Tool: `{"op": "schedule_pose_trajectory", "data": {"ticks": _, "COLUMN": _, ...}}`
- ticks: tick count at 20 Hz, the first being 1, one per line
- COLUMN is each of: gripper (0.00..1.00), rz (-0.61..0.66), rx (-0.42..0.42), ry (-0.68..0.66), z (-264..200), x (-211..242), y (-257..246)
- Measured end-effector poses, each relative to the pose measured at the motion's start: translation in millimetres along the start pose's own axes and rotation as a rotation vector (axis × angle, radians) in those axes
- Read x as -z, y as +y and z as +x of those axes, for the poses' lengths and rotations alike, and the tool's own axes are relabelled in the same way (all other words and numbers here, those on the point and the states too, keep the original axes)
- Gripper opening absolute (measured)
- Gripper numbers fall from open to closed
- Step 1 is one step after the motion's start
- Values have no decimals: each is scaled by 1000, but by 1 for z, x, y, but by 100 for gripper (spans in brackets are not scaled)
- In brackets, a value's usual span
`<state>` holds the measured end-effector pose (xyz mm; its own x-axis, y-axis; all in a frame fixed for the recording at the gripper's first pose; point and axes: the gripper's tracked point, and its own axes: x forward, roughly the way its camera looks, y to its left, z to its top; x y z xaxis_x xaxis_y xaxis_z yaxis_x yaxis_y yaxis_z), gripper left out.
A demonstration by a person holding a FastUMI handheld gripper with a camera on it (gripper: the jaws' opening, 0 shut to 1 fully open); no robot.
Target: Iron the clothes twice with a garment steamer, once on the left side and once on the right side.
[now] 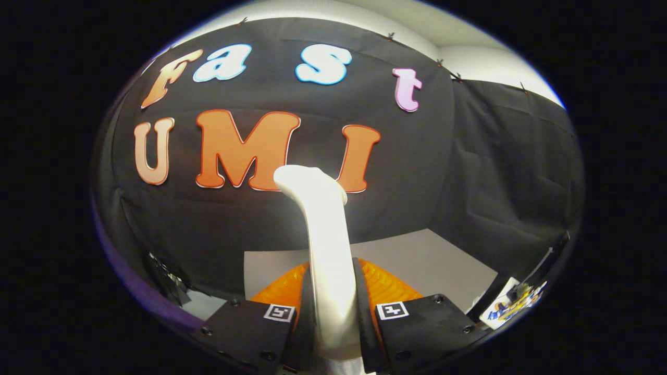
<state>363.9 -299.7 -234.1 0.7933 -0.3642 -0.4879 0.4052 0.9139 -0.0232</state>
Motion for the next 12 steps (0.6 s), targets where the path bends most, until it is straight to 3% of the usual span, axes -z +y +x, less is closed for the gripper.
{"op": "schedule_pose_trajectory", "data": {"ticks": 6, "gripper": 43, "rz": -29, "rx": 56, "ry": -122, "z": -81, "x": -13, "y": -20}}
{"op": "schedule_pose_trajectory", "data": {"ticks": 12, "gripper": 43, "rz": 12, "rx": 78, "ry": -332, "z": -209, "x": -40, "y": -35}}
